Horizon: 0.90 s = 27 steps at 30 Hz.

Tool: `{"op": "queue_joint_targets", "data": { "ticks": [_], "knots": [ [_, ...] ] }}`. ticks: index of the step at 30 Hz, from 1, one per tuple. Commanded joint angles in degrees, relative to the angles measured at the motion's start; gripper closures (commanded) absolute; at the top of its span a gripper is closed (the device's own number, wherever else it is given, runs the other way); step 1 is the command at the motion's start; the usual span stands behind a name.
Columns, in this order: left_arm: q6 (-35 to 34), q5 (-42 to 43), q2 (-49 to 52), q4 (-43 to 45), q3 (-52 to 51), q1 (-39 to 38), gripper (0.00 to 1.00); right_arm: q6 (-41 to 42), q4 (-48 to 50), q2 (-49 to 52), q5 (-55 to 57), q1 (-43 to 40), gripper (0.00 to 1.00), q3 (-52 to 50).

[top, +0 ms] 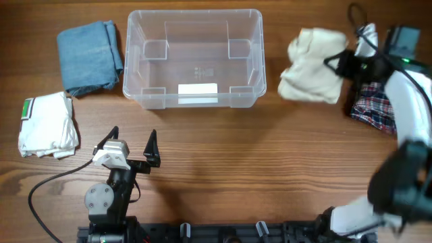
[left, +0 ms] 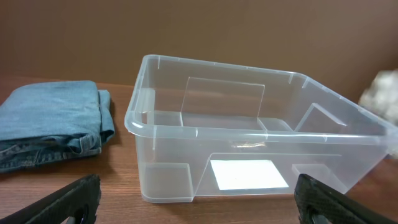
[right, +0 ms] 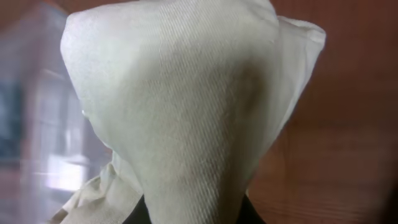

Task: Pack container
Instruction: 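Carry the cream cloth into the left side of the bin and release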

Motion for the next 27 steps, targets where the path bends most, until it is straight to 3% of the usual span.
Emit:
{"op": "queue_joint_targets", "data": {
  "ticks": [1,6,11,13,18,27],
  "knots": [
    [-0.3,0.5,-0.4,-0.1,-0.4,0.3,0.00,7.3,2.6,-12.5,-4.4,3.1,0.96,6.6],
    [-0.3,0.5,-0.4,-0.1,-0.4,0.3,0.00,18.4,16.4,-14.1,0.8,19.6,0.96,8.2],
    [-0.3,0.5,-0.4,-0.1,-0.3,0.3,0.00,21.1,29.2,-1.1,15.7,43.2,0.96,8.3],
    [-0.3,0.5,-0.4,-0.1,-0.4,0.3,0.00,21.1,31.6,4.4,19.9,48.2,0.96,8.4],
    [-0.3,0.5,-0.4,-0.1,-0.4,0.3,0.00,24.4,38.5,14.9,21.9,51.9,0.96,8.4],
    [-0.3,0.5,-0.4,-0.1,-0.4,0.3,0.00,26.5,45.1,21.2,25.8,51.9,0.96,8.4]
  ]
}}
